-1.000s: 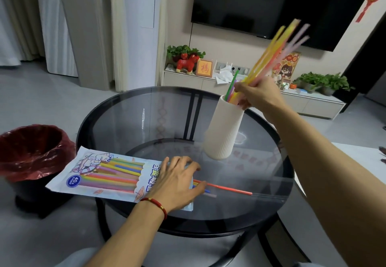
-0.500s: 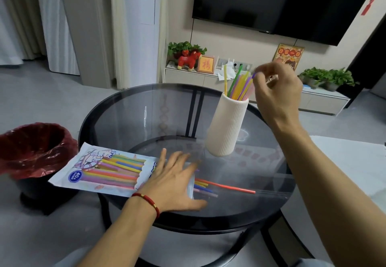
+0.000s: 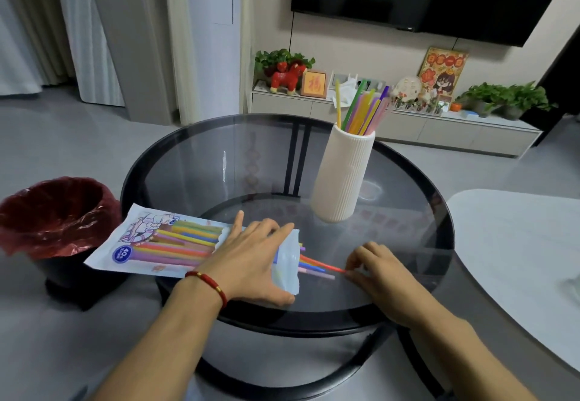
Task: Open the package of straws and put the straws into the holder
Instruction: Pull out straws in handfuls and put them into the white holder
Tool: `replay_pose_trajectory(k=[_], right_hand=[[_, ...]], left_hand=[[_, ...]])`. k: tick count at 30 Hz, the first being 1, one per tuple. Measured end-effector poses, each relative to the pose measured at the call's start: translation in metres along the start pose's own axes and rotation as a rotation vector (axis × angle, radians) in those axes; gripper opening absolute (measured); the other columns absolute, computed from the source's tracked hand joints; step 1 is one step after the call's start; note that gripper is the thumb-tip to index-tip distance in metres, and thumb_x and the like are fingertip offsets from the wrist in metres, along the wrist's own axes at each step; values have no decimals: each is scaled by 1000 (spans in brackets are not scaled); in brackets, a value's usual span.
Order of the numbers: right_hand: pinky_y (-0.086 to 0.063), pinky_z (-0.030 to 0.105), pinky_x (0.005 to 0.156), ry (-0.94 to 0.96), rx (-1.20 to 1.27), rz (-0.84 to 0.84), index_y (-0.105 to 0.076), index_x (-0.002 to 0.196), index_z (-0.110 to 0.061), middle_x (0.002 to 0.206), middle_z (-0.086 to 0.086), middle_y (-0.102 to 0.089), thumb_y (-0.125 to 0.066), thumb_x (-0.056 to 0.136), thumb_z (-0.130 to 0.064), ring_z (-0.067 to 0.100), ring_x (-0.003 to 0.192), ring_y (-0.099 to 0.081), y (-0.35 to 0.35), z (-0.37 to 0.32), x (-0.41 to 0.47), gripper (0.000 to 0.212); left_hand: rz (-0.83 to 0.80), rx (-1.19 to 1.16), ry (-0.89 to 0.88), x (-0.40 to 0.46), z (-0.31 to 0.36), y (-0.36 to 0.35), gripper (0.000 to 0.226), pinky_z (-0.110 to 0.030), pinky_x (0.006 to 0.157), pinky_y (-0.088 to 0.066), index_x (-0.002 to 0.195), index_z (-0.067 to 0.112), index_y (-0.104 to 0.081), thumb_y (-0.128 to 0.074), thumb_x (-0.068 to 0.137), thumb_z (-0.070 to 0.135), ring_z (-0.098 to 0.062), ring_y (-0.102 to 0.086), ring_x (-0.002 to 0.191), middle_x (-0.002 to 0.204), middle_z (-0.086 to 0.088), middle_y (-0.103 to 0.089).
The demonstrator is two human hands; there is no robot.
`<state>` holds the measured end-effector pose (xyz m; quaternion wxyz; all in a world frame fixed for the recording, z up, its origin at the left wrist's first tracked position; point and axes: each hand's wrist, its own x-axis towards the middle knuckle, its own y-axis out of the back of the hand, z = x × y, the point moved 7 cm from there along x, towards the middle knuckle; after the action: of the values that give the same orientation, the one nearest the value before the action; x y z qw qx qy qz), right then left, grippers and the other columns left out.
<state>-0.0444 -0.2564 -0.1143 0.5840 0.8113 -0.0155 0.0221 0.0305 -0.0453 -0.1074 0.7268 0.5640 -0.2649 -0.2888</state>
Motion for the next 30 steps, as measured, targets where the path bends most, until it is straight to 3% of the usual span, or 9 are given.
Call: replay_pose_trajectory(k=[3,6,8,11,14,18,23,26,30], right_hand=[[-52,33,77,-22,260,167,-63,103,-18,96,-2,-66,-62,104,-27,21,83,-61,0,-15,2,9],[-50,21,57,-126,613,254,-65,109,-22,73,-3,-68,-48,110,-35,17,57,-63,-9,-26,7,21],[-47,20,50,-198,784,225,-65,108,-25,68,-5,-72,-51,107,-39,14,47,-61,-22,-33,11,20],[-45,25,40,-218,930,202,-70,103,-21,65,1,-73,-64,101,-29,13,42,-60,-32,-40,14,10],[-49,25,44,-210,904,304,-80,92,-16,55,5,-69,-69,100,-19,14,42,-57,-17,-26,15,15],[-54,22,53,-261,1105,345,-83,95,-9,67,11,-77,-76,94,-9,15,54,-64,0,-1,11,6],[-52,21,51,-270,1174,305,-83,89,-10,70,11,-75,-80,91,-13,15,57,-64,-1,3,6,5],[-46,22,50,-286,1274,313,-82,82,-11,63,10,-66,-78,91,-11,14,54,-56,2,4,6,10],[-47,12,46,-339,1602,394,-82,70,-12,58,0,-65,-73,92,-2,4,46,-58,14,20,5,26]], left_hand=[[53,24,-5,1,9,6,109,-58,121,1,151,33,-23,-58,57,77,-16,-39,126,126,9,-39],[173,49,-21,0,19,16,99,-58,121,-4,146,34,-33,-56,59,75,-15,-48,117,121,9,-42],[227,57,-36,0,24,20,97,-53,120,-15,145,34,-36,-57,60,76,-16,-50,112,121,9,-43],[250,62,-48,0,27,20,98,-48,114,-27,146,35,-35,-56,60,79,-16,-48,109,121,8,-42],[243,71,-25,1,22,19,98,-53,115,-25,147,44,-29,-57,60,78,-16,-47,110,120,7,-41],[148,109,43,0,5,7,103,-64,116,-13,148,56,-10,-53,59,83,-17,-40,118,123,6,-32],[169,-7,132,7,8,8,85,-67,117,-2,133,50,-44,-24,66,98,-18,-33,132,138,6,-32],[222,54,93,13,16,9,51,-67,117,-7,120,40,-52,-41,82,73,-19,-37,131,138,5,-38],[192,43,137,13,9,4,36,-66,117,-11,118,36,-49,-46,89,57,-19,-38,126,131,6,-40]])
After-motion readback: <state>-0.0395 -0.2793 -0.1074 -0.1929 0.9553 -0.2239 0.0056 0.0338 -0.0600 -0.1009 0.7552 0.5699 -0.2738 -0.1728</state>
